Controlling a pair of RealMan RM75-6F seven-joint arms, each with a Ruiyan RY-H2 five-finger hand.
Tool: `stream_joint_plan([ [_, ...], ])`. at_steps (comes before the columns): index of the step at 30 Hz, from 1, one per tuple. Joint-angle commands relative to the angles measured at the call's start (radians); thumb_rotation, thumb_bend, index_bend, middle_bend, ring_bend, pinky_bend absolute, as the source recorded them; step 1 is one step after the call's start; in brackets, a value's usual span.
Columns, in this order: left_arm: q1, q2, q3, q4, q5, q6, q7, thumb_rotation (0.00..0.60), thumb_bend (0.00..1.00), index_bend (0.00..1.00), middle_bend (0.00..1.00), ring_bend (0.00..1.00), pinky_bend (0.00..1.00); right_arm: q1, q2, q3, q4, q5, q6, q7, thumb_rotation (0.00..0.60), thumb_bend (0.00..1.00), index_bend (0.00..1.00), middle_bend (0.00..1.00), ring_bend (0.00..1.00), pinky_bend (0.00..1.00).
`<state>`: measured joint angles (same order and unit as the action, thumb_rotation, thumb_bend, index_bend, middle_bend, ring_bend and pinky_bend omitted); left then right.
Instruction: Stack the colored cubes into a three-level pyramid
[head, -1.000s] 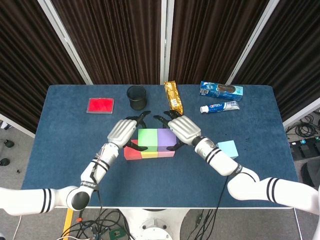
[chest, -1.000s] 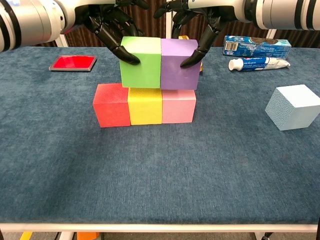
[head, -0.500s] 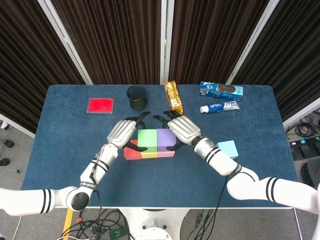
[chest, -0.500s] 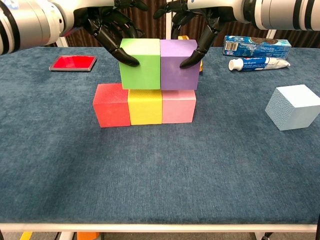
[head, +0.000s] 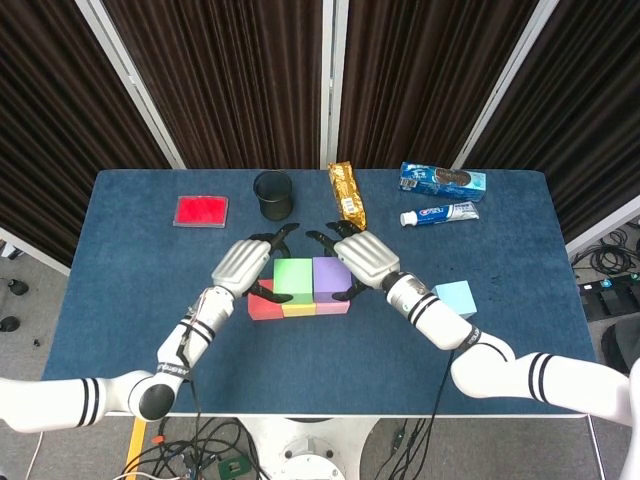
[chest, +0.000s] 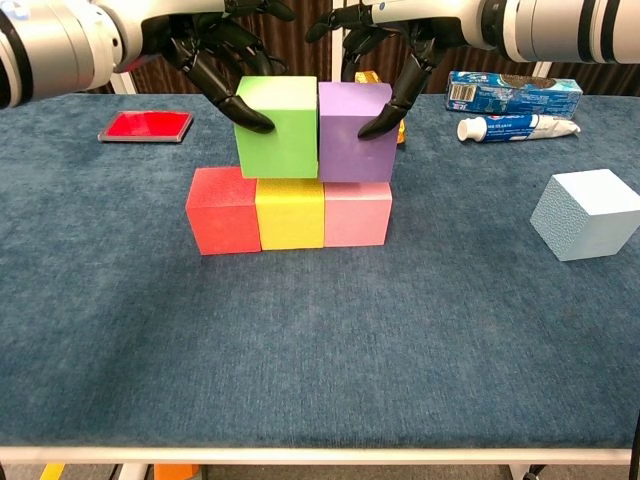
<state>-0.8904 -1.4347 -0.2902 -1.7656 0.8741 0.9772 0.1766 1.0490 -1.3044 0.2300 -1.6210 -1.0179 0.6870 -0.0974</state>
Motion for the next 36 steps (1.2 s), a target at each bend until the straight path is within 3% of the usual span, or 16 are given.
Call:
stream_joint_plan([
  [1, 0.004, 0.004, 0.000, -0.001, 0.008, -0.003, -0.010, 0.600, 0.09, 0.03, 0.53, 0.21, 0.21, 0.001, 0.001, 0.000, -0.001, 0.003, 0.002, -0.002, 0.600, 0.13, 0.00, 0.47, 0.04, 0.00],
  [20, 0.010, 0.000, 0.011, 0.028, 0.072, -0.009, -0.030, 0.600, 0.09, 0.03, 0.52, 0.21, 0.20, -0.010, 0.013, 0.006, -0.018, -0.022, 0.007, 0.030, 0.600, 0.13, 0.00, 0.47, 0.04, 0.00],
  [36, 0.012, -0.003, 0.004, 0.043, 0.061, -0.022, -0.055, 0.600, 0.09, 0.03, 0.52, 0.21, 0.19, -0.003, -0.004, 0.007, -0.003, -0.021, 0.005, 0.031, 0.600, 0.13, 0.00, 0.47, 0.04, 0.00],
])
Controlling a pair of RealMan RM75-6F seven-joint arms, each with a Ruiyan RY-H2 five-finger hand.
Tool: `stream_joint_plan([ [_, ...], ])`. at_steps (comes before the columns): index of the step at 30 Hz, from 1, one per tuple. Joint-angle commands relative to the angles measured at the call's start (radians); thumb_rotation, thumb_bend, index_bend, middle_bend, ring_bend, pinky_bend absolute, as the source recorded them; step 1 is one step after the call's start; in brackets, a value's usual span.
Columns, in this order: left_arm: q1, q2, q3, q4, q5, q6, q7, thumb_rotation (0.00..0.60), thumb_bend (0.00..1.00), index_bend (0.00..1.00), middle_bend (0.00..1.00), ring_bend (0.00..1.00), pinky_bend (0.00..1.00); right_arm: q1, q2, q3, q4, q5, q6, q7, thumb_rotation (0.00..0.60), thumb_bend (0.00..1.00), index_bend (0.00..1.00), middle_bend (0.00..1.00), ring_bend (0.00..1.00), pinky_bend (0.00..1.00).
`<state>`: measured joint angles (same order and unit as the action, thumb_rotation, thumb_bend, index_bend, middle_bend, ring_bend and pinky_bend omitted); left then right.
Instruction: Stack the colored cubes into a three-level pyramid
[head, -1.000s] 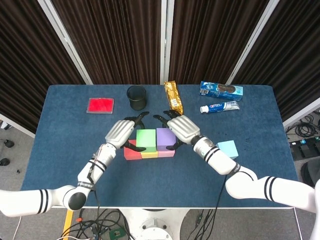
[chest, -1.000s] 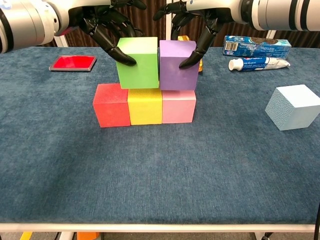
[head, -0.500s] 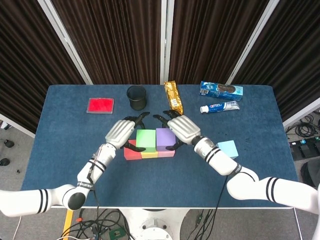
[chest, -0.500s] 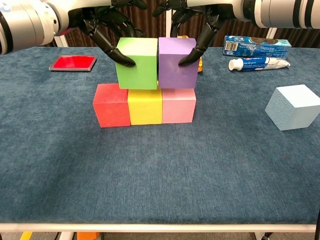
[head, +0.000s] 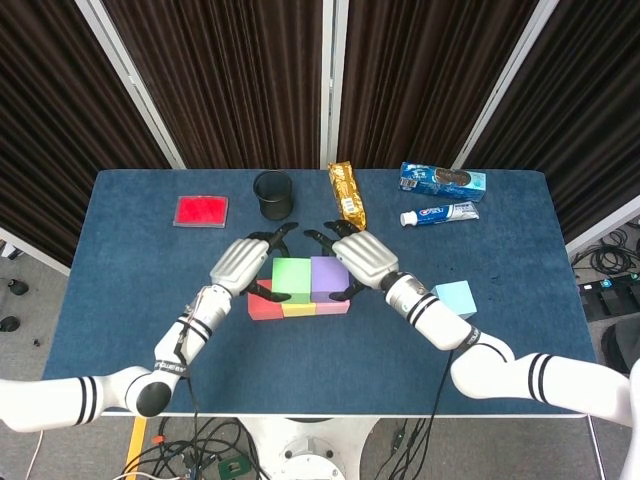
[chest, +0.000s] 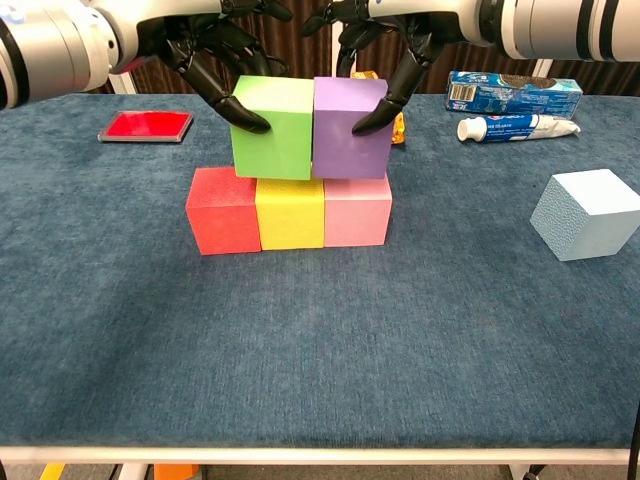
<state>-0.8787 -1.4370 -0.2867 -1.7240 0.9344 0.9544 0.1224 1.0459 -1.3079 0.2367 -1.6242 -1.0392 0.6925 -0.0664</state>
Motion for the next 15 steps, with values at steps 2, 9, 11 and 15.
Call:
stream_joint_plan([
  [2, 0.002, -0.002, 0.001, 0.004, 0.000, 0.000, -0.004, 0.600, 0.09, 0.03, 0.52, 0.21, 0.19, 0.001, -0.001, 0.000, 0.001, 0.001, -0.001, 0.000, 0.600, 0.13, 0.00, 0.47, 0.04, 0.00],
  [9, 0.007, -0.006, 0.002, 0.012, 0.007, -0.003, -0.018, 0.600, 0.09, 0.03, 0.52, 0.21, 0.19, 0.004, -0.007, -0.001, 0.009, 0.006, -0.005, 0.000, 0.600, 0.13, 0.00, 0.47, 0.04, 0.00],
  [11, 0.009, -0.007, 0.003, 0.015, 0.009, -0.003, -0.021, 0.600, 0.09, 0.03, 0.52, 0.21, 0.19, 0.005, -0.009, -0.002, 0.012, 0.007, -0.007, 0.000, 0.600, 0.13, 0.00, 0.47, 0.04, 0.00],
  [15, 0.012, -0.011, 0.004, 0.024, 0.017, -0.003, -0.029, 0.600, 0.09, 0.03, 0.52, 0.21, 0.19, 0.008, -0.010, -0.001, 0.015, 0.009, -0.008, -0.001, 0.600, 0.13, 0.00, 0.47, 0.04, 0.00],
])
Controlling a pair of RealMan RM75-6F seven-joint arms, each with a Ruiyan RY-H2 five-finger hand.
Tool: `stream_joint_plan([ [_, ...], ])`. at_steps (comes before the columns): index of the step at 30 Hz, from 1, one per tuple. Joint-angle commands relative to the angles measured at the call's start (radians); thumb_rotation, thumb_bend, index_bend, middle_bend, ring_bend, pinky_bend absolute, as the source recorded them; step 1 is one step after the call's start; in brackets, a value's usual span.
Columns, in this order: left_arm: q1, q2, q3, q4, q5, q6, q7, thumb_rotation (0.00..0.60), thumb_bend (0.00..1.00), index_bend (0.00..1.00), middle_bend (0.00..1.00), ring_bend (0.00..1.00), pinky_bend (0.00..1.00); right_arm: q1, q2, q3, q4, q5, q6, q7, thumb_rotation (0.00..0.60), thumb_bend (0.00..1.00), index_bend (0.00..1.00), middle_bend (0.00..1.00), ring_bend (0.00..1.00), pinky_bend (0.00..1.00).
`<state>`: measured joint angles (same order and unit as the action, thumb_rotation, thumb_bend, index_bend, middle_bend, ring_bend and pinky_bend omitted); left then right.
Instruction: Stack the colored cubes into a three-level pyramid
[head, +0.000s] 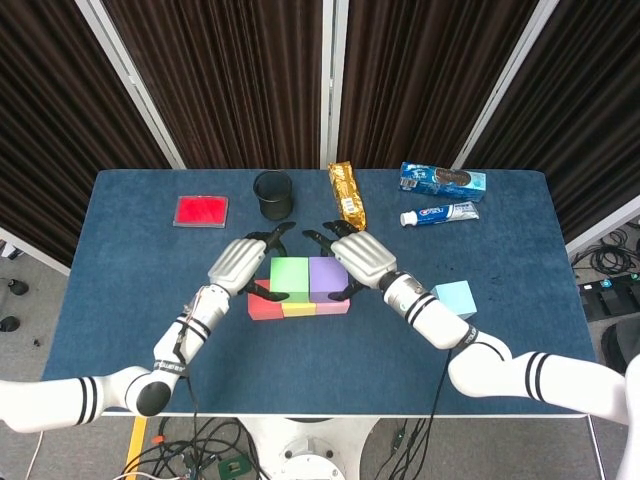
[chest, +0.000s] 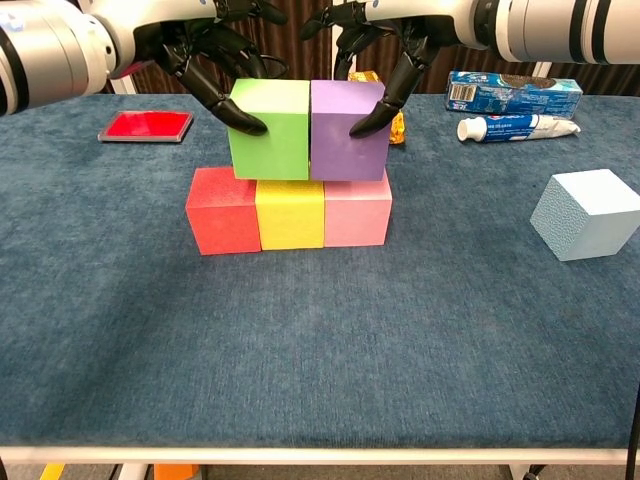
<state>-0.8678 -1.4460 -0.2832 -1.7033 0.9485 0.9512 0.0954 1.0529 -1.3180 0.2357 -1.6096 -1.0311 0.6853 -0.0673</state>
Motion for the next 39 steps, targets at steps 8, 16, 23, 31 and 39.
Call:
stream_joint_plan([
  [8, 0.006, -0.010, 0.005, 0.022, 0.019, -0.010, -0.023, 0.600, 0.09, 0.03, 0.52, 0.21, 0.19, 0.005, -0.003, -0.002, 0.007, 0.009, -0.006, -0.005, 0.600, 0.13, 0.00, 0.47, 0.04, 0.00],
  [16, 0.014, -0.017, 0.010, 0.045, 0.044, -0.013, -0.045, 0.600, 0.09, 0.03, 0.52, 0.21, 0.19, 0.011, -0.014, -0.008, 0.016, 0.023, -0.011, -0.015, 0.600, 0.13, 0.00, 0.47, 0.04, 0.00],
  [23, 0.022, -0.017, 0.011, 0.056, 0.055, -0.019, -0.063, 0.600, 0.09, 0.03, 0.52, 0.21, 0.19, 0.019, -0.024, -0.007, 0.028, 0.033, -0.014, -0.021, 0.600, 0.13, 0.00, 0.47, 0.04, 0.00],
  [31, 0.029, -0.025, 0.019, 0.072, 0.069, -0.020, -0.070, 0.600, 0.09, 0.03, 0.52, 0.21, 0.19, 0.024, -0.035, -0.008, 0.037, 0.045, -0.013, -0.028, 0.600, 0.13, 0.00, 0.47, 0.04, 0.00],
  [39, 0.028, -0.030, 0.008, 0.081, 0.071, -0.027, -0.084, 0.600, 0.09, 0.03, 0.52, 0.21, 0.19, 0.027, -0.038, -0.007, 0.036, 0.049, -0.011, -0.030, 0.600, 0.13, 0.00, 0.47, 0.04, 0.00],
])
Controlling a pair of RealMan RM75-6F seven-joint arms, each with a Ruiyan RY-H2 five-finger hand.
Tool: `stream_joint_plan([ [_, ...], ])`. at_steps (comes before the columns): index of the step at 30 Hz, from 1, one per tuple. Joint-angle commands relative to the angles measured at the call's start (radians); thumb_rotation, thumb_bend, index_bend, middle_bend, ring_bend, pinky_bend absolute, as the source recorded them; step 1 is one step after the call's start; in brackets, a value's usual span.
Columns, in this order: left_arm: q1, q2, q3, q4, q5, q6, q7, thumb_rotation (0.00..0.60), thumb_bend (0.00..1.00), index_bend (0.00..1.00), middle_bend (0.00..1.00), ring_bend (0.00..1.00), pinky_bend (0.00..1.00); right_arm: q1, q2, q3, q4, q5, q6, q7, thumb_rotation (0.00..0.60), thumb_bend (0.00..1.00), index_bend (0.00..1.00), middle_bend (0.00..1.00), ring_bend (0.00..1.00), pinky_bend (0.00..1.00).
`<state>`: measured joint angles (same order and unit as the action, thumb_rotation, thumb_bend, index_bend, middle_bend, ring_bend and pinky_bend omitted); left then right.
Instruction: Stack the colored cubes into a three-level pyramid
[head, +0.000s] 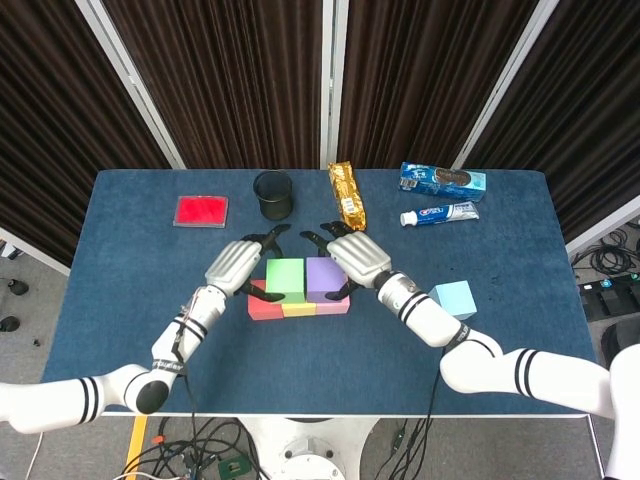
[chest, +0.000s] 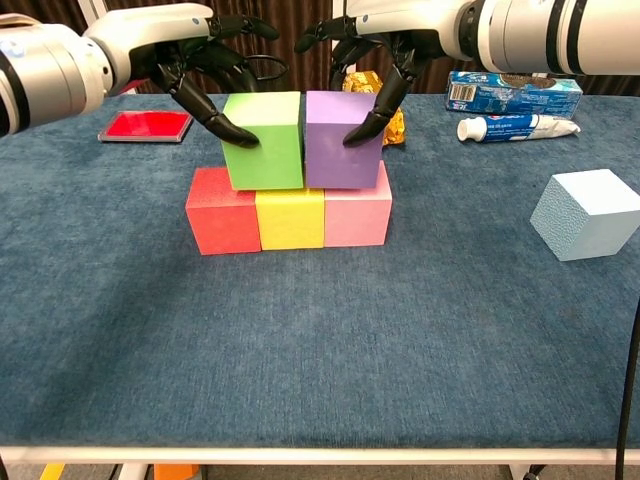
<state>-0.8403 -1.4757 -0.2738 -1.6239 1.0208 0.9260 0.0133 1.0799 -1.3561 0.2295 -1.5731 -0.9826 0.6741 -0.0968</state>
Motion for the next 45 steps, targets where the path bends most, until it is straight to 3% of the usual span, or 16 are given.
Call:
stream_joint_plan([
  [1, 0.000, 0.001, -0.002, 0.003, -0.001, -0.004, -0.004, 0.600, 0.09, 0.03, 0.52, 0.21, 0.19, 0.000, 0.000, -0.001, -0.001, 0.001, 0.001, -0.002, 0.600, 0.14, 0.00, 0.47, 0.04, 0.00],
  [45, 0.032, -0.007, 0.008, 0.024, 0.043, 0.000, -0.044, 0.600, 0.09, 0.03, 0.51, 0.21, 0.19, 0.029, -0.022, -0.007, 0.006, 0.050, 0.000, -0.045, 0.600, 0.14, 0.00, 0.47, 0.04, 0.00],
])
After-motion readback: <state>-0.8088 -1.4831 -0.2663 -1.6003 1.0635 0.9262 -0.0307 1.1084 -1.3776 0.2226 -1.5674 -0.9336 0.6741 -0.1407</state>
